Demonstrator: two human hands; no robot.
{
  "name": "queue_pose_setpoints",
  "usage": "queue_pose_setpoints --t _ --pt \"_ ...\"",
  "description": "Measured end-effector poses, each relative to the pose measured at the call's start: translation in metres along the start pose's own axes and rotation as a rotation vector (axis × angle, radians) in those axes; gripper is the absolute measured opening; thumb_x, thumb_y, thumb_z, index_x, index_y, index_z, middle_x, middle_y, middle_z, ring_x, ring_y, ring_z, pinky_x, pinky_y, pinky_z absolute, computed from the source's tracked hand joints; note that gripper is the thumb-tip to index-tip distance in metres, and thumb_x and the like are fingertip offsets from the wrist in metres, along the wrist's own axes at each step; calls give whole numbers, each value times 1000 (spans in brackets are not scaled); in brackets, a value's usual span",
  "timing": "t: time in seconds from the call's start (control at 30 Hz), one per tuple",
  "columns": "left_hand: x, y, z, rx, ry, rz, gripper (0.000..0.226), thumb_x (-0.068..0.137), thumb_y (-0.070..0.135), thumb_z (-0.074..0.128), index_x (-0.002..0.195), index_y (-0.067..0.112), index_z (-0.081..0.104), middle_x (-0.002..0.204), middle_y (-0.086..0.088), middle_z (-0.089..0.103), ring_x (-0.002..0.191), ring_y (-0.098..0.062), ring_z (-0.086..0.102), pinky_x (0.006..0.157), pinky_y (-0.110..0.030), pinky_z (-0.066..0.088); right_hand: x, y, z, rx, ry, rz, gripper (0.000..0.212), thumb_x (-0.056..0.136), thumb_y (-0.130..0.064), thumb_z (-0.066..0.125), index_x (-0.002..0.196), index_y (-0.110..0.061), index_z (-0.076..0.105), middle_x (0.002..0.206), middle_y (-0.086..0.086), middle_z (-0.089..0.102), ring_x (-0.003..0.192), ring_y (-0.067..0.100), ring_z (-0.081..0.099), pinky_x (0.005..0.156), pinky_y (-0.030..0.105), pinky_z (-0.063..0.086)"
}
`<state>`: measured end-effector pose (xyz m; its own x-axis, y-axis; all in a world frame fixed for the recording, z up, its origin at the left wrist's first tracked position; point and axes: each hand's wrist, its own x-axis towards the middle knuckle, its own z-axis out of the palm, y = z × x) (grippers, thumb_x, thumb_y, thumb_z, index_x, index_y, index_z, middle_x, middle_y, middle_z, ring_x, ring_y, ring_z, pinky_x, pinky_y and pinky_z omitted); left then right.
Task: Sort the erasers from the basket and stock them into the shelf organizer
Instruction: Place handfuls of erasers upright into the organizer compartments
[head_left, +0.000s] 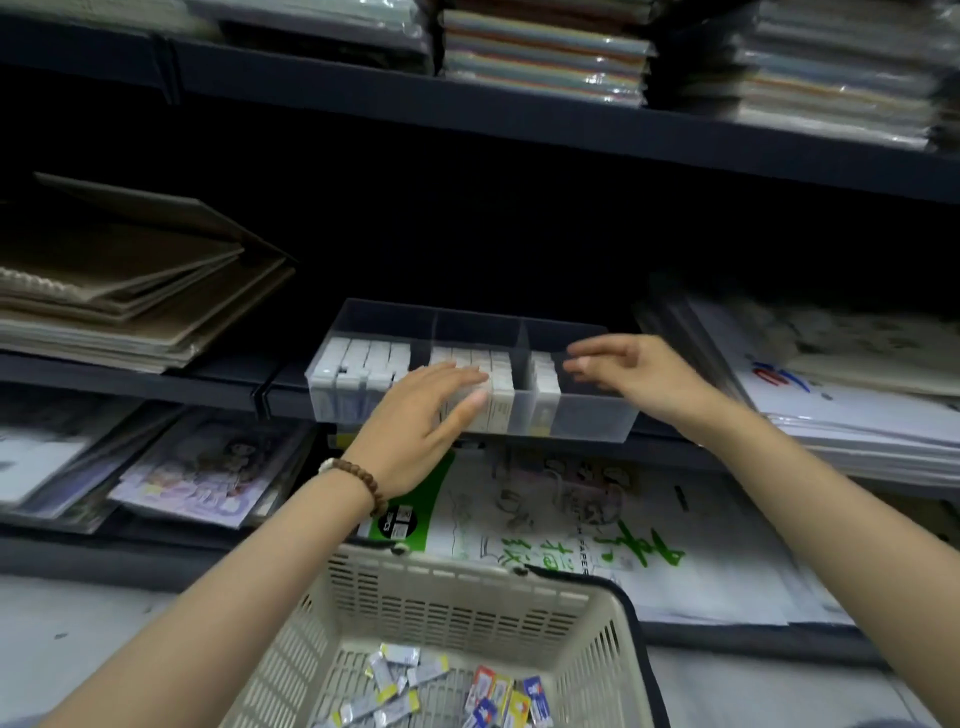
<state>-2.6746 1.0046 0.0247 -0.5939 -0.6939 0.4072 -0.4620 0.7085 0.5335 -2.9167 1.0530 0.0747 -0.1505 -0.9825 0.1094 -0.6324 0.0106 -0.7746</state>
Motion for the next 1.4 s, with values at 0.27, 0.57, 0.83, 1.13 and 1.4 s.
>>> queue_pose_setpoints --t 0.27,0.57,0.83,1.13,1.4 --pt "-86 -34 16 -184 -176 -205 52 88 66 30 124 36 53 117 20 58 108 8 51 90 -20 45 -74 55 73 391 -100 235 18 92 -8 57 107 -13 66 105 2 72 88 12 70 72 18 56" --pt "-203 -115 116 -224 -573 -792 38 97 39 42 123 15 56 123 -3 58 108 -15 53 86 -22 37 -138 167 228 488 -423 784 22 93 -9 56 114 -6 61 118 13 65 84 16 64 88 34 52" --pt "-244 -162 175 -245 -641 -1054 59 96 35 48 145 7 29 152 -12 28 133 -26 37 99 -27 37 -169 212 322 467 -547 1003 25 92 -10 58 115 -1 60 99 12 59 70 10 57 62 20 47" --pt "-280 -196 186 -244 -683 -1018 34 88 9 63 120 0 60 123 -19 60 117 -30 55 95 -30 45 -177 216 382 323 -648 744 42 94 -19 55 136 -16 45 120 17 52 115 30 53 84 27 43" --pt "-281 -204 196 -124 -888 -856 40 77 22 76 113 8 62 113 -9 66 108 -24 59 94 -34 47 -195 229 385 374 -587 786 34 87 -15 66 105 -12 37 100 4 43 84 17 51 75 27 50"
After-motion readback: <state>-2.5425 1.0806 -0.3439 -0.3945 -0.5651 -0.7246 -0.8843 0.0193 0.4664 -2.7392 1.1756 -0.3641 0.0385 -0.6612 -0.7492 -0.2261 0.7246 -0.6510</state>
